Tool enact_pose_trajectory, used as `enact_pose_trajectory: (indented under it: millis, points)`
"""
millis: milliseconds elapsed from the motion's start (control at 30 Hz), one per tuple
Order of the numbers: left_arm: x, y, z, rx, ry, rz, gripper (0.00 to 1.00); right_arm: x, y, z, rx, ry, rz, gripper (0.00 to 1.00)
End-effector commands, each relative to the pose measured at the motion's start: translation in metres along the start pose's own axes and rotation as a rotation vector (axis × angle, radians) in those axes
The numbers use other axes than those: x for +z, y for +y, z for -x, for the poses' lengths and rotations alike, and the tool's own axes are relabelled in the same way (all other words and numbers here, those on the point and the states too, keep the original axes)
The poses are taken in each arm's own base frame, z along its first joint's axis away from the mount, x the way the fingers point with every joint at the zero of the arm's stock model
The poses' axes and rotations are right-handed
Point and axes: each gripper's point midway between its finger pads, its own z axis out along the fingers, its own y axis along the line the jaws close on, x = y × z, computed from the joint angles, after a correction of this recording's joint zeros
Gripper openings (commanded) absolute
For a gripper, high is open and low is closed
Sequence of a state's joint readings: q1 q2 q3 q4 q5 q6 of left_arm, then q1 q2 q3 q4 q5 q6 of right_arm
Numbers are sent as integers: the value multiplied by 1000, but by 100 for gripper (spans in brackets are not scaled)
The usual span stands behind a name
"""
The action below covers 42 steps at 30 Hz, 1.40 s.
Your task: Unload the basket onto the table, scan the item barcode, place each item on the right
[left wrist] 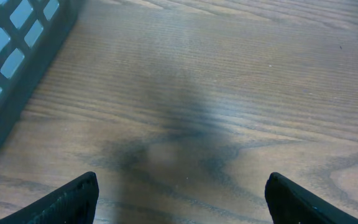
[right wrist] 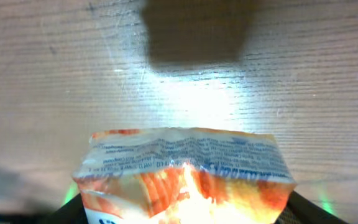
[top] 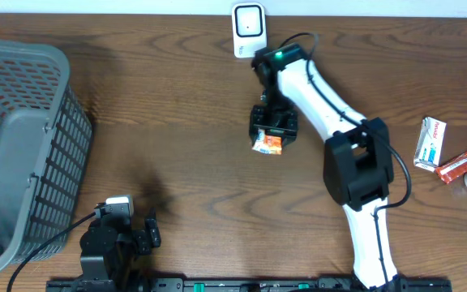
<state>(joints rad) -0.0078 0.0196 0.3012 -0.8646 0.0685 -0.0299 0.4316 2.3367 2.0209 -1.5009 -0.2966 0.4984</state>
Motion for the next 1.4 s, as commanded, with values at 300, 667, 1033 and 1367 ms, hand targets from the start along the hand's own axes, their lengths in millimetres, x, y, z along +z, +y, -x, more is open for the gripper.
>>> enact_pose_trajectory:
  millis: [300, 667, 1033, 1367]
  points:
    - [1, 1, -1, -8, 3, 7, 86, -12, 1, -10, -68, 98, 146, 62]
    - [1, 1, -1, -8, 3, 7, 86, -63, 50, 83, -266, -369, 263, 55]
    - [1, 1, -1, -7, 3, 7, 86, -185, 70, 178, -302, -1077, 40, 54]
    - [1, 1, -1, -8, 3, 7, 86, -206, 95, 249, -286, -1480, -72, 62]
